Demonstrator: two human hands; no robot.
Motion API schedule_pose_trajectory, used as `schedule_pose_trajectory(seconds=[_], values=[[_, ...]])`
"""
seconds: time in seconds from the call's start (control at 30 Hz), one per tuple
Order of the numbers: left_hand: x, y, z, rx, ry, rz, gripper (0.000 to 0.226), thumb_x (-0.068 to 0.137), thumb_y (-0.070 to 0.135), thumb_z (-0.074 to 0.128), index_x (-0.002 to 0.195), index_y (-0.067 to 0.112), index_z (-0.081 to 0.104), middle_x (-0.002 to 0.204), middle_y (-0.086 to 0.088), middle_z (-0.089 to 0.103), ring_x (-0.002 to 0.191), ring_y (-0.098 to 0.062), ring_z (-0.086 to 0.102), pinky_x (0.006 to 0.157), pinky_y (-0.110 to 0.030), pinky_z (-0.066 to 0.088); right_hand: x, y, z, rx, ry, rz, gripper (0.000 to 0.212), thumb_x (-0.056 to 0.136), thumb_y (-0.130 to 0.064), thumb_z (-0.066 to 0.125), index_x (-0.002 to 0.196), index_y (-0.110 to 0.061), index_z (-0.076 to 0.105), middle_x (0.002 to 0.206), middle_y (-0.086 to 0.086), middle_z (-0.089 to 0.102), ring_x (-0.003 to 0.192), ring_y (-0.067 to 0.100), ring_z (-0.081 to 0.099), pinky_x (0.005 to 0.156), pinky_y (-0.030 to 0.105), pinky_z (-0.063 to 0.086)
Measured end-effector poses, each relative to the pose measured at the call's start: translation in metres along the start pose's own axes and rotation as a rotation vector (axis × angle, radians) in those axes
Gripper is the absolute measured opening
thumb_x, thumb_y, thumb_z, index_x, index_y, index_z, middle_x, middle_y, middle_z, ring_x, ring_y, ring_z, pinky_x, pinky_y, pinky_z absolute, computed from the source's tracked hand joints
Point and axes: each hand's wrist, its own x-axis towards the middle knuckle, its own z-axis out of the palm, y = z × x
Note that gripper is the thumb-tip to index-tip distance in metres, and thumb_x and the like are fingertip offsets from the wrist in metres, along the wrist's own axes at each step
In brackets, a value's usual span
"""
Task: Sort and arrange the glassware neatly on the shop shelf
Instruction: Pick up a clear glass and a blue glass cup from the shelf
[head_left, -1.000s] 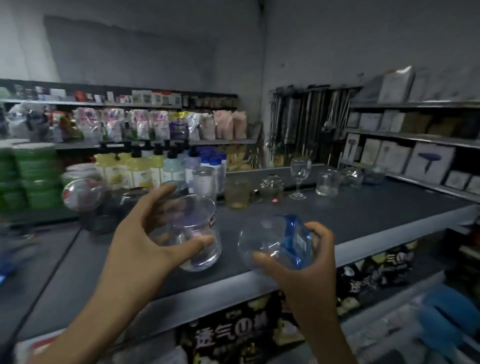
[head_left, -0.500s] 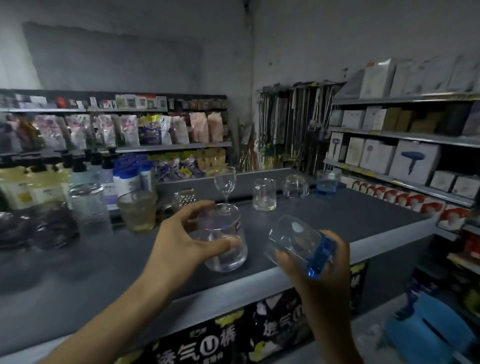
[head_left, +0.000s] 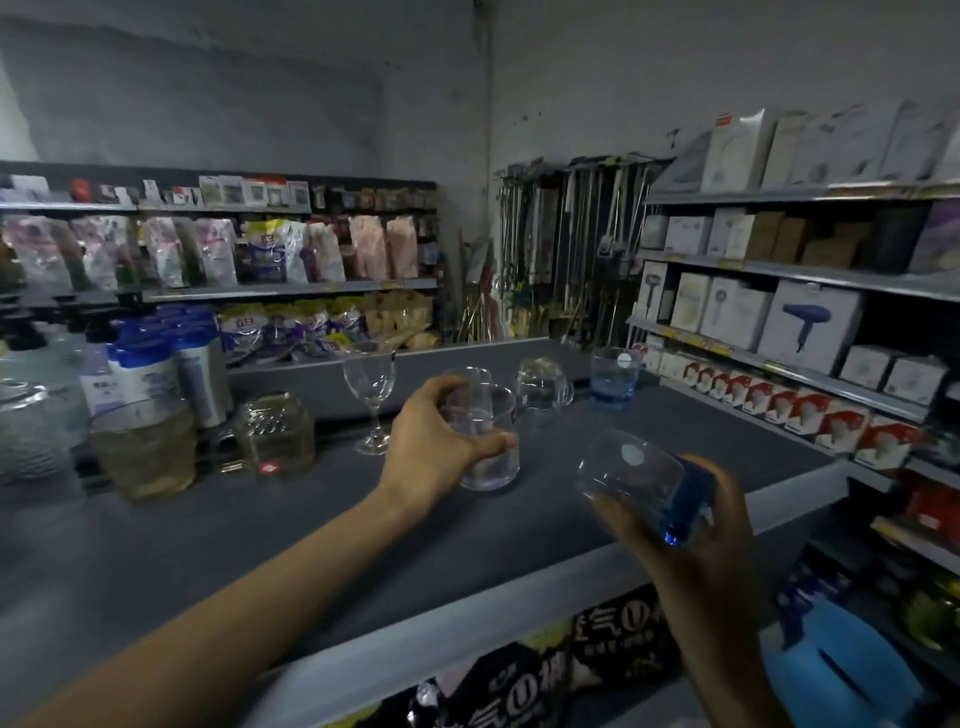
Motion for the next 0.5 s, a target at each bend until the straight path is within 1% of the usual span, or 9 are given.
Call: schedule_pose_trajectory(seconds=[0.07,0.17,0.23,0.33,0.37,0.43,0.5], values=[[0.006,-0.003,0.014,0.054,0.042,-0.015,0.086,0.058,0.028,0.101,0.133,0.016,0.061,0.116,0.008,0.068,0.108,-0.010,0.065,0.095,-0.027,0.053,0.020,0.004,-0.014,-0.049,-0.029,-0.026,0.081,0.057,-0.048,0.097,0.126,-0.030,0.058,0.108,-0.009,0.070,0.087,-0.004,0.066,0.063,0.011,0.053],[0.015,-0.007,0.031,0.135,0.089,-0.055,0.086,0.057,0.029,0.101,0.132,0.015,0.061,0.117,0.004,0.070,0.108,-0.014,0.066,0.096,-0.034,0.055,0.056,0.012,-0.035,-0.093,-0.088,-0.061,0.080,0.058,-0.053,0.095,0.125,-0.028,0.059,0.105,-0.009,0.071,0.087,-0.004,0.067,0.063,0.010,0.052],[0.020,-0.008,0.042,0.161,0.117,-0.103,0.085,0.057,0.029,0.101,0.130,0.015,0.061,0.118,0.002,0.070,0.108,-0.017,0.067,0.096,-0.038,0.056,0.079,0.018,-0.046,-0.074,-0.133,-0.049,0.074,0.058,-0.049,0.092,0.122,-0.032,0.059,0.102,-0.013,0.073,0.088,-0.003,0.069,0.064,0.012,0.053],[0.024,-0.008,0.055,0.207,0.166,-0.141,0.087,0.058,0.027,0.101,0.133,0.013,0.060,0.119,0.001,0.069,0.107,-0.017,0.067,0.096,-0.039,0.056,0.105,0.030,-0.060,-0.046,-0.200,-0.026,0.066,0.053,-0.047,0.088,0.111,-0.042,0.057,0.101,-0.027,0.069,0.087,-0.005,0.069,0.063,0.014,0.054],[0.025,-0.009,0.059,0.216,0.184,-0.158,0.087,0.059,0.026,0.101,0.134,0.013,0.060,0.119,0.001,0.069,0.105,-0.017,0.067,0.095,-0.040,0.057,0.112,0.035,-0.064,-0.039,-0.213,-0.016,0.065,0.052,-0.047,0.088,0.109,-0.043,0.057,0.101,-0.028,0.069,0.087,-0.006,0.068,0.063,0.014,0.054],[0.027,-0.011,0.063,0.203,0.217,-0.204,0.089,0.058,0.026,0.101,0.135,0.013,0.059,0.119,-0.001,0.069,0.099,-0.018,0.069,0.093,-0.042,0.059,0.124,0.043,-0.070,-0.013,-0.226,0.002,0.065,0.050,-0.046,0.089,0.108,-0.041,0.059,0.098,-0.025,0.071,0.086,-0.005,0.069,0.064,0.014,0.053],[0.029,-0.015,0.064,0.204,0.231,-0.235,0.091,0.057,0.027,0.101,0.136,0.013,0.059,0.118,-0.002,0.070,0.098,-0.017,0.070,0.092,-0.045,0.060,0.134,0.051,-0.075,0.016,-0.246,0.015,0.065,0.049,-0.040,0.092,0.106,-0.038,0.062,0.096,-0.021,0.073,0.084,-0.003,0.071,0.062,0.013,0.054]])
